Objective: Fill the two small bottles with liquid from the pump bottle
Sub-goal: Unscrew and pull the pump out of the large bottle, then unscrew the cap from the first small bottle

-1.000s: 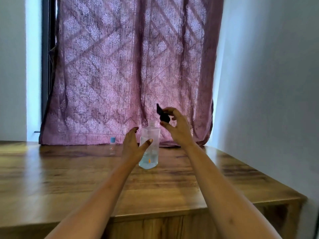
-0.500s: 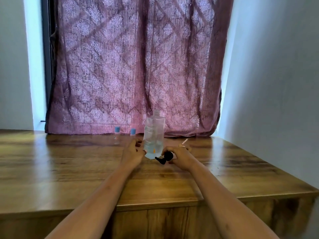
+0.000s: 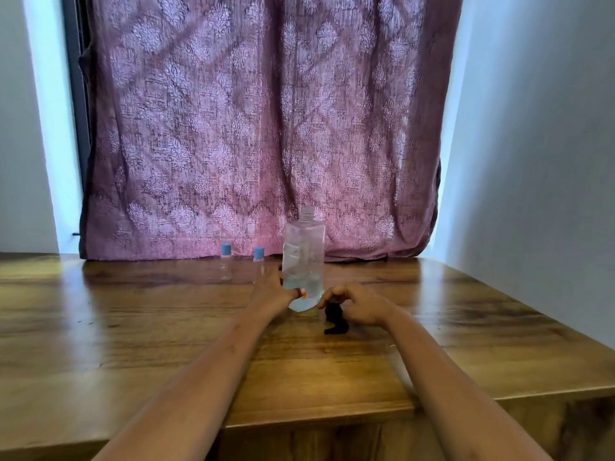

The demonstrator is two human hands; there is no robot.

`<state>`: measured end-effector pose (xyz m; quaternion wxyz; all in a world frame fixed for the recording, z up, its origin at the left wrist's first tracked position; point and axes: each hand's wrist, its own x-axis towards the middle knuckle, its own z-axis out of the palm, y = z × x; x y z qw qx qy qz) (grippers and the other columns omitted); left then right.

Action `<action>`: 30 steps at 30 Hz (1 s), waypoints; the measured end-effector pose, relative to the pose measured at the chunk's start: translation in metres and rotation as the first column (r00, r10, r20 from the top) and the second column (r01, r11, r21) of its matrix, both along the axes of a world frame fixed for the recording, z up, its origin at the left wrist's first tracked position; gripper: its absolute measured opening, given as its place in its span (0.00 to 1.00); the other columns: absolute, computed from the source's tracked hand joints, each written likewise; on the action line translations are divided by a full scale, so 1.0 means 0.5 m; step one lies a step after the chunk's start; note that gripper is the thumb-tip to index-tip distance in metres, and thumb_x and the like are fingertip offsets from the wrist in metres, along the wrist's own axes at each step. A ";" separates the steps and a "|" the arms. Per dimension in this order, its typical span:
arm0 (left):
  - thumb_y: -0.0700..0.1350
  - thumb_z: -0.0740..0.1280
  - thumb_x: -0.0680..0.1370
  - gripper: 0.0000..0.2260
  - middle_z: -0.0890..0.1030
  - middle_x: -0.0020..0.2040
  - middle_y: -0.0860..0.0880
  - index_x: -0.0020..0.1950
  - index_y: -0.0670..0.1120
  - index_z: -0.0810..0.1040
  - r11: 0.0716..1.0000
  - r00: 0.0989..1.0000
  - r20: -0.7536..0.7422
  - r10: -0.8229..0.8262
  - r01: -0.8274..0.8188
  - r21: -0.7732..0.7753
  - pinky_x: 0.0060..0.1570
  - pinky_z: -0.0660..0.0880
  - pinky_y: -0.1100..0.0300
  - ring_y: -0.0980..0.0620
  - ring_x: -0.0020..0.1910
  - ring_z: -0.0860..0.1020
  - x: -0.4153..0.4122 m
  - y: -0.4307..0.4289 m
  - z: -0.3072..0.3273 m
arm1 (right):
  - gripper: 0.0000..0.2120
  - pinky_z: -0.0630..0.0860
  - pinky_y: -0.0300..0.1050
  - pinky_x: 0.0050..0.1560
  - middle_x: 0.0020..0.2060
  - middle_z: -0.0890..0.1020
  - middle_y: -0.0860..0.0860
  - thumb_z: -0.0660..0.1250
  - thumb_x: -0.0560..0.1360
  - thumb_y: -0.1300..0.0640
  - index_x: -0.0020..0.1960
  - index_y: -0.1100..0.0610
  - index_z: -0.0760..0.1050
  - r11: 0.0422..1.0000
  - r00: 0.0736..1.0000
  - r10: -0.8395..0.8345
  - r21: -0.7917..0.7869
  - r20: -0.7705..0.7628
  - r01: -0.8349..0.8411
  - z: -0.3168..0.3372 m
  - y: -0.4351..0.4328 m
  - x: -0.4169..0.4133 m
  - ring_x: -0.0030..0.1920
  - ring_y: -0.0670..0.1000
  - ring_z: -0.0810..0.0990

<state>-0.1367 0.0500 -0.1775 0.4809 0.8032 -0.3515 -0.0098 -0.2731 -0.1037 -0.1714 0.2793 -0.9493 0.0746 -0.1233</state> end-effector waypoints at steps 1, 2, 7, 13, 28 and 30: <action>0.52 0.76 0.65 0.29 0.76 0.53 0.51 0.61 0.49 0.68 1.000 1.000 0.001 0.008 -0.008 -0.004 0.54 0.77 0.49 0.49 0.53 0.77 0.000 -0.005 0.002 | 0.21 0.74 0.41 0.57 0.51 0.82 0.47 0.62 0.67 0.72 0.48 0.48 0.80 0.996 0.999 0.010 0.082 0.047 -0.014 0.006 -0.002 0.000 0.54 0.47 0.79; 0.52 0.76 0.64 0.28 0.76 0.51 0.52 0.60 0.49 0.69 1.000 1.000 -0.001 0.011 -0.011 -0.009 0.52 0.77 0.50 0.50 0.52 0.77 0.001 -0.010 0.002 | 0.20 0.73 0.38 0.55 0.50 0.81 0.49 0.60 0.68 0.74 0.49 0.54 0.79 0.987 0.994 0.002 0.162 0.113 -0.020 0.014 -0.002 0.000 0.53 0.47 0.78; 0.52 0.76 0.63 0.24 0.78 0.50 0.50 0.53 0.48 0.71 0.999 0.999 0.027 0.031 -0.031 -0.010 0.48 0.78 0.51 0.50 0.48 0.77 0.000 -0.040 0.003 | 0.14 0.71 0.29 0.45 0.46 0.81 0.51 0.60 0.72 0.73 0.49 0.58 0.78 0.947 0.960 -0.144 0.316 0.240 0.063 0.019 -0.022 0.011 0.49 0.46 0.78; 0.57 0.76 0.62 0.27 0.77 0.51 0.48 0.54 0.47 0.71 0.996 0.993 0.090 0.076 -0.079 0.029 0.47 0.76 0.51 0.49 0.48 0.76 -0.002 -0.082 0.007 | 0.04 0.78 0.49 0.51 0.40 0.84 0.47 0.72 0.69 0.50 0.40 0.49 0.82 0.959 0.975 -0.202 0.220 0.095 0.177 -0.024 -0.038 0.037 0.44 0.48 0.82; 0.51 0.75 0.67 0.28 0.74 0.53 0.49 0.61 0.44 0.68 0.997 0.994 0.089 0.065 -0.068 0.025 0.46 0.73 0.56 0.49 0.51 0.75 0.016 -0.062 0.012 | 0.06 0.76 0.42 0.41 0.35 0.83 0.46 0.67 0.74 0.53 0.41 0.52 0.82 0.950 0.937 -0.310 0.101 0.163 0.297 0.002 -0.023 0.015 0.37 0.43 0.80; 0.47 0.73 0.69 0.25 0.76 0.54 0.46 0.62 0.44 0.68 0.995 0.992 0.090 0.084 -0.088 0.039 0.46 0.73 0.56 0.49 0.50 0.75 0.045 -0.031 0.021 | 0.07 0.69 0.35 0.36 0.33 0.80 0.41 0.66 0.75 0.53 0.43 0.52 0.82 0.949 0.913 -0.310 0.138 0.264 0.282 0.019 0.002 0.011 0.33 0.36 0.76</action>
